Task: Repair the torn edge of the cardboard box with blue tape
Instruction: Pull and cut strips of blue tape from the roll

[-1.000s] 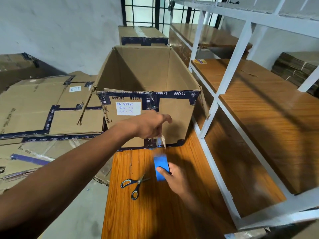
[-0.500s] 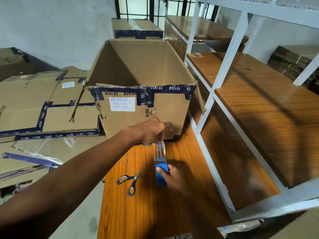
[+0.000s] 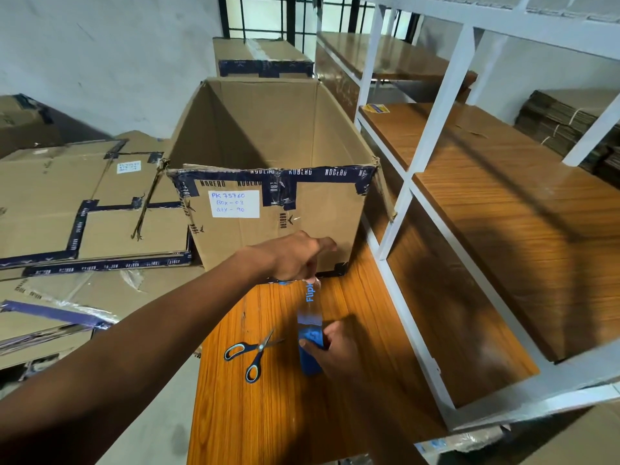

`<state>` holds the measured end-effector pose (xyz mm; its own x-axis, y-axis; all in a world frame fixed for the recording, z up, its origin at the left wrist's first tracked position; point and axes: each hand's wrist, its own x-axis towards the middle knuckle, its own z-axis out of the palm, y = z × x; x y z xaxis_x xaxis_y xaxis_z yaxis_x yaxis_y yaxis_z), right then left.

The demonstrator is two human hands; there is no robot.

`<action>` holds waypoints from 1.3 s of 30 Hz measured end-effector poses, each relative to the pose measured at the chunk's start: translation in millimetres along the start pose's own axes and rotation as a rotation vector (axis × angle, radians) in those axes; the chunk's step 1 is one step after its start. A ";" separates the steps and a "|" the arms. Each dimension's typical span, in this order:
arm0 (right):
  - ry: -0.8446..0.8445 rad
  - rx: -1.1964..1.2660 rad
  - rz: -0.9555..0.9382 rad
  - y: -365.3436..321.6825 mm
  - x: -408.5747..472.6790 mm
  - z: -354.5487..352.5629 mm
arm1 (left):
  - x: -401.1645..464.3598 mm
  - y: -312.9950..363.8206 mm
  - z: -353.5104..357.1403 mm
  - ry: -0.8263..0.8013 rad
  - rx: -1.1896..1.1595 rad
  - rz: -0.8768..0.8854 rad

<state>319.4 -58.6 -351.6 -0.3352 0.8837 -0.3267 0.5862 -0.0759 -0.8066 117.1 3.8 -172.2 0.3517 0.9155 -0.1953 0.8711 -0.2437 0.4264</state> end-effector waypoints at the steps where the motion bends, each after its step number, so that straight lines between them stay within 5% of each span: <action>1: 0.019 0.002 -0.017 -0.9 2.0 -2.8 | -1.1 1.7 -0.5 -0.016 -0.016 0.004; 11: -0.073 0.136 -0.377 -92.8 16.7 -79.6 | -15.6 29.6 -12.5 -0.046 0.061 0.042; 19: -0.127 0.155 -0.415 -100.1 19.1 -83.2 | -27.2 45.2 -20.1 -0.042 0.193 0.072; 30: -0.056 0.154 -0.515 -108.7 34.6 -90.6 | -52.7 48.9 -48.1 0.283 0.304 0.104; 33: -0.056 0.107 -0.513 -100.7 39.2 -88.7 | -59.2 27.7 -64.3 0.444 0.175 0.083; 39: -0.097 0.163 -0.559 -106.8 42.8 -89.9 | -65.5 -33.8 17.5 0.235 -0.305 -0.167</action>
<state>308.7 28.9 -235.1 -0.6313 0.7643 0.1320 0.1826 0.3118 -0.9324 70.6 -53.6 -189.3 0.0955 0.9912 -0.0921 0.7556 -0.0119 0.6550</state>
